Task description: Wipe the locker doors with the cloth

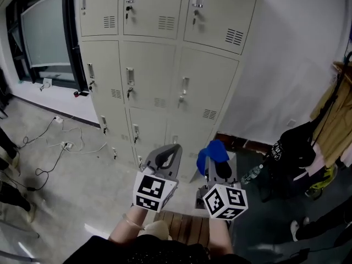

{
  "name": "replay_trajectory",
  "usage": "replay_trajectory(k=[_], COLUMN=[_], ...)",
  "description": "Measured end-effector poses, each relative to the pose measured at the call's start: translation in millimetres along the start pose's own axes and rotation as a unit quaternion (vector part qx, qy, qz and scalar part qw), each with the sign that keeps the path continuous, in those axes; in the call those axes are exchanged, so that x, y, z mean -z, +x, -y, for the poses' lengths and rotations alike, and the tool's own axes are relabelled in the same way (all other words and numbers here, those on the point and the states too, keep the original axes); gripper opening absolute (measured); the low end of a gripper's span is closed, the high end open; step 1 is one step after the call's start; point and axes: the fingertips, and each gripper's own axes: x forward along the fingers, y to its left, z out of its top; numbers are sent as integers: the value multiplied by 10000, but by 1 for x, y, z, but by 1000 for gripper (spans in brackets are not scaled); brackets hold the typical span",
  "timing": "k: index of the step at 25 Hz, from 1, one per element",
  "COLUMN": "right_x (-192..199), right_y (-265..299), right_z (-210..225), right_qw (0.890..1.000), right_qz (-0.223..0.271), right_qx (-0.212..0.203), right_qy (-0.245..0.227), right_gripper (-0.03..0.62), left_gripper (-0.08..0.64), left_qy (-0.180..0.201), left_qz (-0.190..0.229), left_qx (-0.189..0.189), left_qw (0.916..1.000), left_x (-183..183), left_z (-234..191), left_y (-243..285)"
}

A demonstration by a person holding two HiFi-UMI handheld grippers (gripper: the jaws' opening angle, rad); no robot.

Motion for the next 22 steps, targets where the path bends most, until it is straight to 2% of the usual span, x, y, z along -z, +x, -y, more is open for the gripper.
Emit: replay_trajectory(k=[10,14,22], right_x=[-2,2,-21], right_y=[74,113,204], right_z=[7,21,45], right_qw=[9999,10000,9999], right_qz=[52,-61,-16], right_qx=[-83,-31,1], right_qy=[-29,-54,-128], right_gripper=[95,95,95], left_gripper=[6,6,6], left_qy=[-82,-161,-125], left_qz=[11,19,219], left_qx=[-2,53,133], left_qw=[10000,9999,9996], left_x=[0,4,-15], left_z=[-39,-58,-112], left_y=[59,96,179])
